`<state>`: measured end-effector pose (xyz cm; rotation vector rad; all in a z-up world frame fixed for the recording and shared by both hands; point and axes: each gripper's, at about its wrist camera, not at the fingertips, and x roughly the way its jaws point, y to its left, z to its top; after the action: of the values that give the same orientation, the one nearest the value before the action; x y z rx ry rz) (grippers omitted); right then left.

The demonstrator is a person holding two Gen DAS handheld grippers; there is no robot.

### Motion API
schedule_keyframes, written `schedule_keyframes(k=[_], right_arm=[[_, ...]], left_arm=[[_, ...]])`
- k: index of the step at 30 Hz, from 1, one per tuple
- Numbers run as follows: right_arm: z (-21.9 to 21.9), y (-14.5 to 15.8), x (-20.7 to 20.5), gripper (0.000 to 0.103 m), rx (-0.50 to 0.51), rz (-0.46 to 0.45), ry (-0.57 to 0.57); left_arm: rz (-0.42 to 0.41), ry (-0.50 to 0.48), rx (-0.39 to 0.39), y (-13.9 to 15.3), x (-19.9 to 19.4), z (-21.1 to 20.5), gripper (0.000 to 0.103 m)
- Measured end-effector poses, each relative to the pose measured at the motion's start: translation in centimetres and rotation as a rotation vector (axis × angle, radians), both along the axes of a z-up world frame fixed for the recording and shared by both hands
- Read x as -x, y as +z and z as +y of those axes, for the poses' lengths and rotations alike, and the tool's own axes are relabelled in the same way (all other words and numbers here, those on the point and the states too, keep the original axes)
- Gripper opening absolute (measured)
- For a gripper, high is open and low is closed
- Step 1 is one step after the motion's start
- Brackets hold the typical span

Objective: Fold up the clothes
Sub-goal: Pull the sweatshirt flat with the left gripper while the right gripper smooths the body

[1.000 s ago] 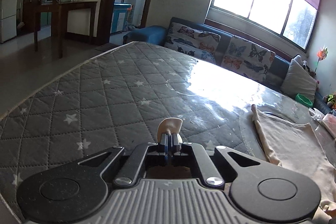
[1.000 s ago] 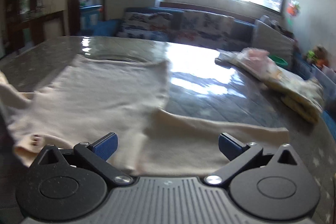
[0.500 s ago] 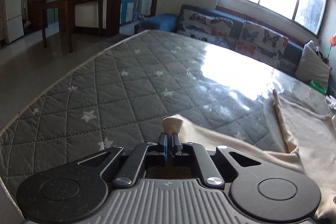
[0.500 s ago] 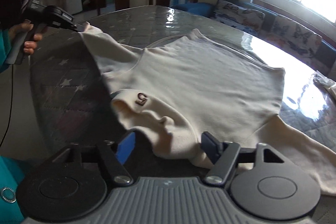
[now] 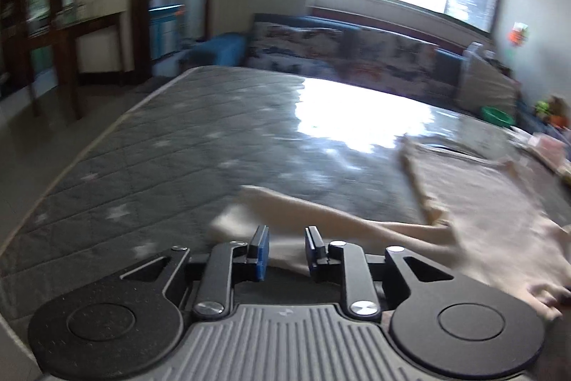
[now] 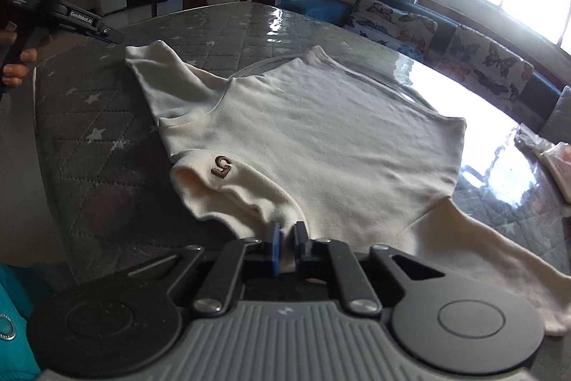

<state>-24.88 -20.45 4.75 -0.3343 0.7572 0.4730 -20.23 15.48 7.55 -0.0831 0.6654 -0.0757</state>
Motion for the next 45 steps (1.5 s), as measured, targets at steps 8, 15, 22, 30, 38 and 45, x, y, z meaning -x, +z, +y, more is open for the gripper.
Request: schedule_keyframes(k=[8, 15, 22, 30, 38, 45], right_arm=[[-0.5, 0.0, 0.5, 0.004, 0.023, 0.018, 0.009], [-0.6, -0.1, 0.9, 0.004, 0.023, 0.031, 0.03], [-1.7, 1.1, 1.0, 0.008, -0.041, 0.034, 0.036], [-1.4, -0.2, 0.1, 0.01, -0.077, 0.073, 0.039], [-6.6, 2.9, -1.4, 0.024, -0.131, -0.013, -0.144], [-12.4, 0.3, -4.8, 0.027, -0.103, -0.015, -0.376]], left_arm=[[0.017, -0.472, 0.045, -0.1, 0.8, -12.1, 0.033], [0.084, -0.698, -0.008, -3.0, 0.7, -19.1, 0.032], [0.099, -0.75, -0.039, -4.5, 1.9, -19.2, 0.031], [0.096, -0.78, -0.038, -3.7, 2.2, -18.5, 0.031], [-0.017, -0.788, -0.026, 0.2, 1.2, -19.3, 0.032], [0.015, -0.821, -0.02, -1.5, -0.8, -24.1, 0.032]])
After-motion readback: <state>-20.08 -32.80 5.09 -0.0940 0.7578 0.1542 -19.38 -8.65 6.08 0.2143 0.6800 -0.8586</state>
